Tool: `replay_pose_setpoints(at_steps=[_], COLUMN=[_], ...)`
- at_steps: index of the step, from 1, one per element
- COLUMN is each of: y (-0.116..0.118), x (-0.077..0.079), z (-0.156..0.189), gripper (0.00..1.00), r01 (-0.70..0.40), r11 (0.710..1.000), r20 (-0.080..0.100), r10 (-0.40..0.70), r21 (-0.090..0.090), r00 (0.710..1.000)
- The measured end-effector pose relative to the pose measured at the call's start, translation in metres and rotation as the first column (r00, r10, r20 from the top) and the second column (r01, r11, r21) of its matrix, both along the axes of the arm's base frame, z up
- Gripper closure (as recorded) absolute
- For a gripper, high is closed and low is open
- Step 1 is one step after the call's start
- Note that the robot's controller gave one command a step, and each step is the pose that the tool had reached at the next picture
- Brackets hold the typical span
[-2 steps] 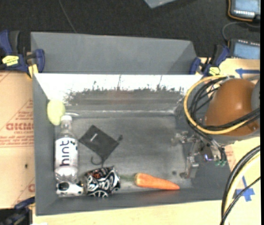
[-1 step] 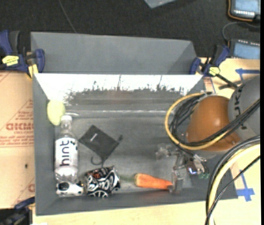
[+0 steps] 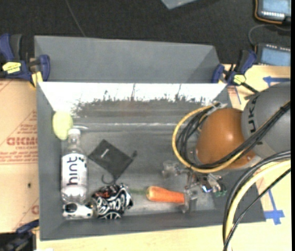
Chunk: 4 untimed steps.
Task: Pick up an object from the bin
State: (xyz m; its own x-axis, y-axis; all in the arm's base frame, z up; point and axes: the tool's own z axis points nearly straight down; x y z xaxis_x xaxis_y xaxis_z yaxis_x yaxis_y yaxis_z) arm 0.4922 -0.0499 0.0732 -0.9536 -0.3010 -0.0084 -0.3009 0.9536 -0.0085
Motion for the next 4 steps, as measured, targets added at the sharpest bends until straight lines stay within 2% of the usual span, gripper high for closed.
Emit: replay_pose_setpoints(at_steps=[1,2,3,4], y=[0.042,0.042,0.033,0.033], x=[-0.015,-0.015,-0.017,-0.017], z=[-0.003,-0.003,0.106,0.106], gripper=[1.0,1.0,1.0,1.0], r01=[-0.08,-0.08,-0.068,-0.069], r11=[0.997,0.997,0.998,0.998], r20=[-0.008,-0.009,-0.006,-0.006], r10=[0.08,0.08,0.068,0.069], r21=[0.004,0.003,0.003,0.003], r00=[0.997,0.997,0.998,0.998])
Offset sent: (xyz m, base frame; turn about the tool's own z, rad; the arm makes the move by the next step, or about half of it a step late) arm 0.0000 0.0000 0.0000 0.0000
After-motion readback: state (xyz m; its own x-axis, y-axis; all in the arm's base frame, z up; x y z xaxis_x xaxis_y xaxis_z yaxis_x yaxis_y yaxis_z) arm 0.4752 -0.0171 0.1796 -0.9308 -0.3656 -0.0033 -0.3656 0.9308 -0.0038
